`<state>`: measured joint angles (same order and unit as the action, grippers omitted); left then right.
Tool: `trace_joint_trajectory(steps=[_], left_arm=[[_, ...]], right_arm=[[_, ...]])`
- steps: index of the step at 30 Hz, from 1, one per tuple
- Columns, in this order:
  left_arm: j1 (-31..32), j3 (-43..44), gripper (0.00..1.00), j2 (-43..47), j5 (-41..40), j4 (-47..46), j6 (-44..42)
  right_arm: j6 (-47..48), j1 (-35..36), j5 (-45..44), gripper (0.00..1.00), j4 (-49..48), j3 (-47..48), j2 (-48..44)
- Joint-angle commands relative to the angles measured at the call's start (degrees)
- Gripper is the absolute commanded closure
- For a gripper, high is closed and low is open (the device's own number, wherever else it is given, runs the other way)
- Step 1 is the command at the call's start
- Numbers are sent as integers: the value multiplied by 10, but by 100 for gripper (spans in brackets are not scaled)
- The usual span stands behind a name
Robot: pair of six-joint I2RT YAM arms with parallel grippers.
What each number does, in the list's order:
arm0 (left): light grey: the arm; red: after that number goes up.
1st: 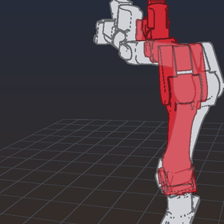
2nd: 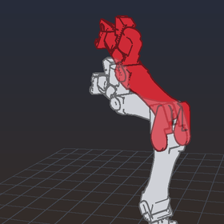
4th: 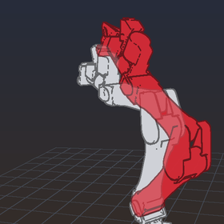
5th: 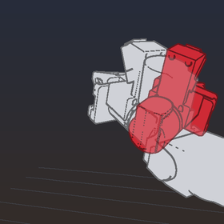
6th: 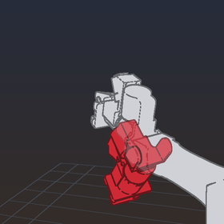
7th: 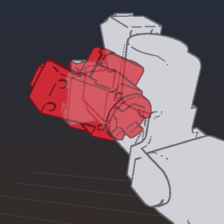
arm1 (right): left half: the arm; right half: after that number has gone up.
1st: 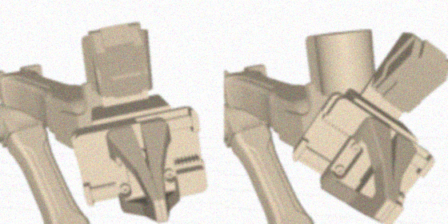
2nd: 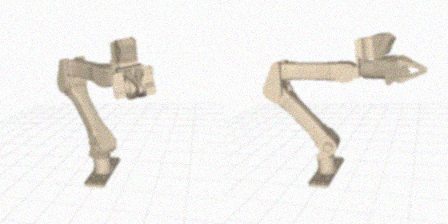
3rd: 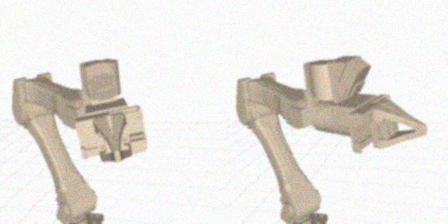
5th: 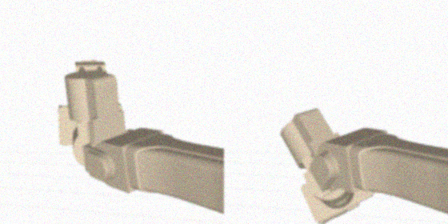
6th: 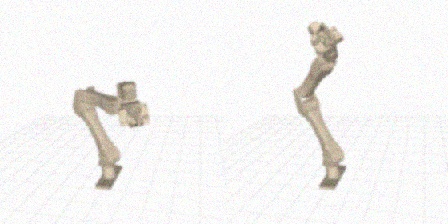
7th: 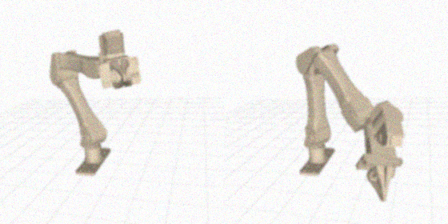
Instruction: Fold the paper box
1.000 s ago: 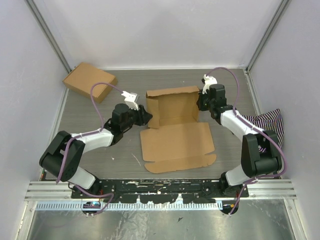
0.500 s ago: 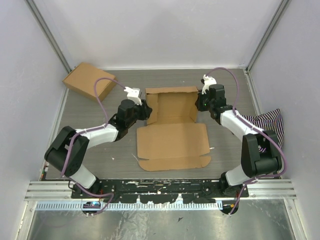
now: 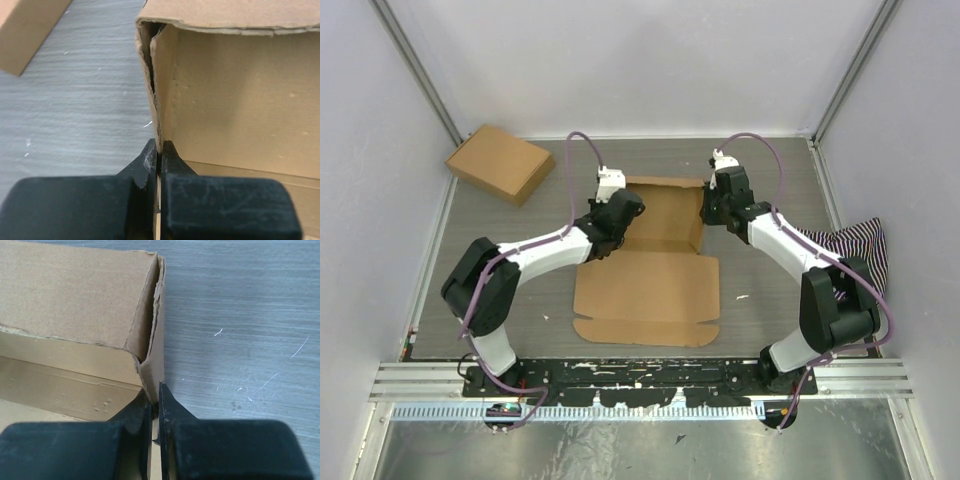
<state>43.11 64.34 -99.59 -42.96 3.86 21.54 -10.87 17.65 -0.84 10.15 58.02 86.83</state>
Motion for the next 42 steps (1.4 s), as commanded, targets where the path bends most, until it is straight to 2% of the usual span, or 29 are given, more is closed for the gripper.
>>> trace_joint_trajectory(steps=[1, 5, 9, 11, 12, 16, 18, 20, 24, 26, 32, 35, 39, 42], left_arm=[[11, 49, 96, -38, -154, 173, 44], [31, 45, 100, -56, -220, 195, 65], [31, 33, 100, -40, -146, 183, 83], [32, 33, 95, -32, -97, 175, 81], [31, 36, 91, -28, -73, 173, 81], [31, 57, 54, -20, -15, 189, 80], [31, 68, 43, -15, -7, 209, 81], [31, 74, 37, -8, -7, 226, 82], [31, 74, 35, 28, -13, 262, 89], [31, 69, 35, 55, -11, 274, 92], [30, 64, 35, 150, 1, 303, 90], [26, 53, 35, 193, 9, 311, 89], [18, 25, 35, 246, 25, 310, 88], [12, 3, 35, 274, 29, 305, 86]], right_arm=[[-83, 20, -39, 99, 98, 39, 9], [-125, 35, -35, 99, 125, 53, 16], [-135, 42, -19, 99, 131, 63, 26], [-137, 43, -14, 99, 134, 69, 28], [-137, 43, -9, 99, 134, 72, 30], [-133, 44, -5, 99, 146, 83, 40], [-130, 43, -8, 99, 153, 90, 46], [-131, 42, -15, 99, 156, 94, 52], [-139, 42, -28, 97, 171, 109, 64], [-146, 42, -30, 93, 181, 119, 70], [-154, 43, 7, 66, 215, 148, 73], [-131, 42, -17, 56, 236, 167, 54], [-52, 41, -82, 51, 253, 244, 54], [-12, 37, -111, 50, 280, 321, 106]])
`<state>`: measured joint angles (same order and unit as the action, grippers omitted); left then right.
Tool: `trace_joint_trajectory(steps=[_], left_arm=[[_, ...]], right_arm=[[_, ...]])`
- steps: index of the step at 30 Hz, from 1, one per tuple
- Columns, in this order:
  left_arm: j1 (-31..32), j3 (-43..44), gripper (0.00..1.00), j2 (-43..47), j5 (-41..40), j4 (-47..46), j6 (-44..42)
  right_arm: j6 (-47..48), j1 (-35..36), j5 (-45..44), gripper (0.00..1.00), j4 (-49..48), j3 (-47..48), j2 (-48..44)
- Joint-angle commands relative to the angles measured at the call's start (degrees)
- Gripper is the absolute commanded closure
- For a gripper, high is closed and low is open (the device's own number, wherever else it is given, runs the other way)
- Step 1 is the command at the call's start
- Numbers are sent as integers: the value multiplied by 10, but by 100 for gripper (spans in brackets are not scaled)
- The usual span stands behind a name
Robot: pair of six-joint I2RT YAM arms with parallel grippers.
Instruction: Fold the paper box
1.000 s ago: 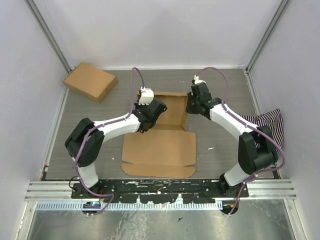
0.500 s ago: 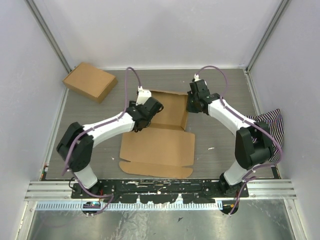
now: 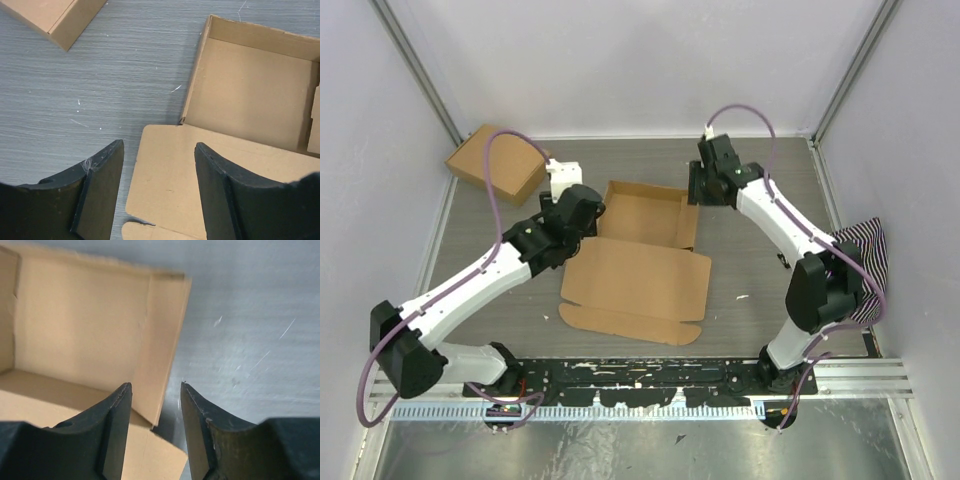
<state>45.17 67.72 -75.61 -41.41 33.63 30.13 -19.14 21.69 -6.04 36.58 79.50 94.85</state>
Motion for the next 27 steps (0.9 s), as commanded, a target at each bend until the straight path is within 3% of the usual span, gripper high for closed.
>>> trace_joint_trajectory(steps=[1, 5, 7, 10, 13, 16, 27], left_arm=[[-10, -37, 35, 50, 13, 7, 0], [-16, -56, 35, 66, 20, 4, -2], [-19, -61, 35, 68, 29, 7, -3], [-20, -63, 35, 70, 30, 19, -3], [-21, -75, 35, 80, 38, 18, -3], [-21, -92, 35, 95, 51, 3, -5], [-21, -118, 36, 108, 61, 11, -2]], right_arm=[[73, -7, -84, 51, 28, 132, 50], [111, -15, -79, 51, 22, 236, 157], [159, -15, -3, 51, -18, 263, 192], [238, -9, 108, 51, -82, 253, 211], [272, -2, 141, 50, -140, 222, 213], [278, 0, 173, 49, -134, 257, 248], [307, 29, 161, 48, -114, 340, 350]])
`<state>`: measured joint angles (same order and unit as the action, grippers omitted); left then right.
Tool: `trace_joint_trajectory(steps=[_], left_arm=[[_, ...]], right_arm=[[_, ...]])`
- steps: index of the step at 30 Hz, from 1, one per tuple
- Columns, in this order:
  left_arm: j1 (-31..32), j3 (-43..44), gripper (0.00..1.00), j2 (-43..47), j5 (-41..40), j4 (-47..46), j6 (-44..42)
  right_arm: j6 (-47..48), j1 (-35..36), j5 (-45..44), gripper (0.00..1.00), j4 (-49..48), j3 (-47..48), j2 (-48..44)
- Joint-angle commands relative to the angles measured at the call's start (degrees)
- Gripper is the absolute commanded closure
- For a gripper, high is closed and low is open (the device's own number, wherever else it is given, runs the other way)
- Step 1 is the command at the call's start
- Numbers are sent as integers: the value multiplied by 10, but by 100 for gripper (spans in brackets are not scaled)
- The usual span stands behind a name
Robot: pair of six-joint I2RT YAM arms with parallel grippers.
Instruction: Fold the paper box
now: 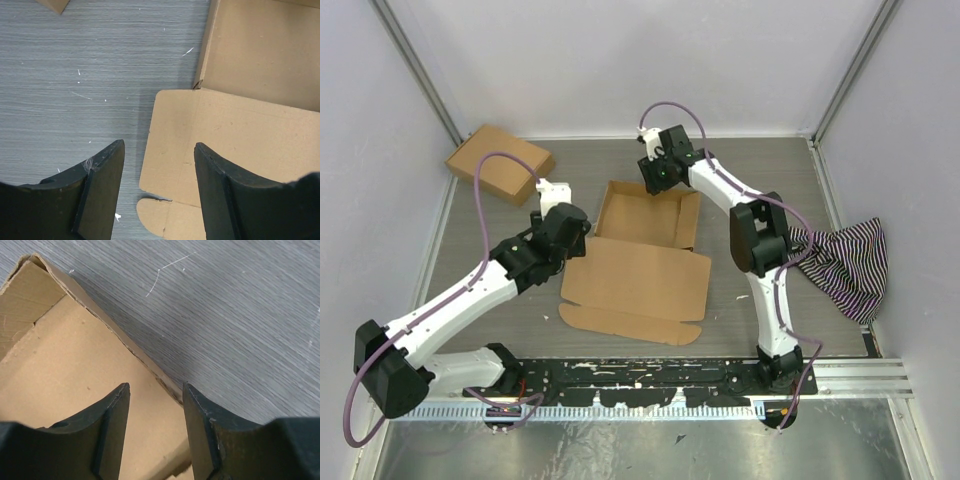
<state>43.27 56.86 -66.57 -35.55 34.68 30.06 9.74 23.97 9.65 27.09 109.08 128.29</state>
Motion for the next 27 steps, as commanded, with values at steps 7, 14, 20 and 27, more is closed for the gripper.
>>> trace_joint_trajectory(steps=[7, 14, 20, 27], left_arm=[[-2, -22, 36, 32, -4, -1, 3], [-1, -22, 37, 24, 18, -17, 7], [-1, -7, 37, 0, 47, -39, 4], [-2, 38, 36, -37, 89, -22, 19]], right_arm=[[-4, 8, -61, 55, -14, 75, 48], [-94, -23, -201, 84, 2, -37, -14], [-249, -85, -201, 83, 77, -218, -150], [-386, 53, -2, 41, 3, -524, -426]])
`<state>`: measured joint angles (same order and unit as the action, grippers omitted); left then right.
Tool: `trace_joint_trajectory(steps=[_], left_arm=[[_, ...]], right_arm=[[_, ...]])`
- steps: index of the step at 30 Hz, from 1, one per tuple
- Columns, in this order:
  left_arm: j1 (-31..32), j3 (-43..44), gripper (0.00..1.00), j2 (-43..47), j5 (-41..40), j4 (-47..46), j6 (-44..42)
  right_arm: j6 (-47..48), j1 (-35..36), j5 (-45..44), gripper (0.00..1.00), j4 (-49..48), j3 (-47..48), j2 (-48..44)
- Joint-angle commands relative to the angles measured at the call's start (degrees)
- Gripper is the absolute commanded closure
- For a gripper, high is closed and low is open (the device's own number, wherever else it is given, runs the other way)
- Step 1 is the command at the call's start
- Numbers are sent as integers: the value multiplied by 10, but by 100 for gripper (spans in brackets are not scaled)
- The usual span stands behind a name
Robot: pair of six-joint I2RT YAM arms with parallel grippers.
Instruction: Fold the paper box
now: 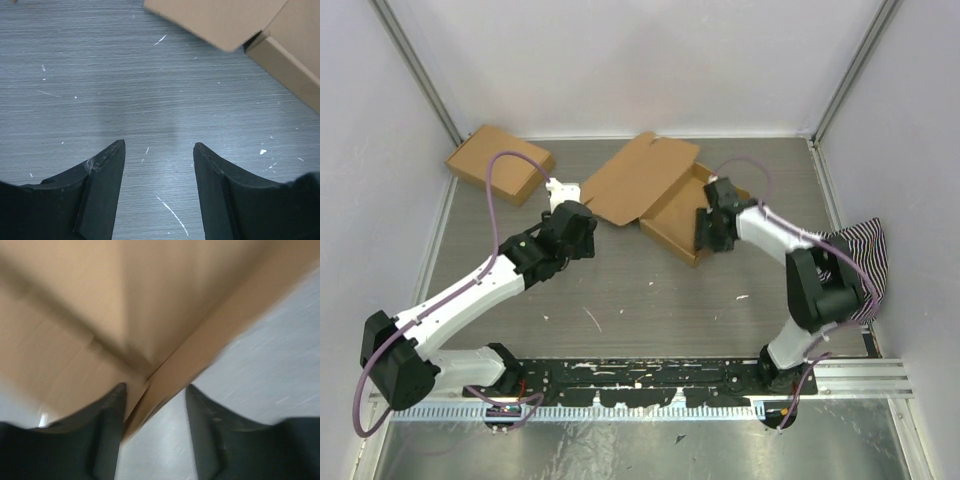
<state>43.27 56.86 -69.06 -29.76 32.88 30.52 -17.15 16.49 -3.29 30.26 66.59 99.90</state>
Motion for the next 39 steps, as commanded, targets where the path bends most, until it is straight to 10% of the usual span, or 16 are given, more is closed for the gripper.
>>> trace_joint_trajectory(steps=[1, 3, 12, 29, 39], left_arm=[[-2, 39, 36, -14, 38, -1, 17], [-1, 33, 36, -16, 45, 3, 27], [-3, -57, 36, 6, 51, -53, 54], [-3, 42, 35, -103, 35, -79, -39], [-27, 174, 27, -282, 173, -115, -209]], right_arm=[[-140, 162, 149, 21, -41, -121, -173], [-169, 223, 147, 5, -38, -138, -214], [-107, 223, -144, 5, 110, -44, -229], [-275, 247, -54, 25, 134, -244, -498], [-304, 268, -37, 23, 130, -280, -549]])
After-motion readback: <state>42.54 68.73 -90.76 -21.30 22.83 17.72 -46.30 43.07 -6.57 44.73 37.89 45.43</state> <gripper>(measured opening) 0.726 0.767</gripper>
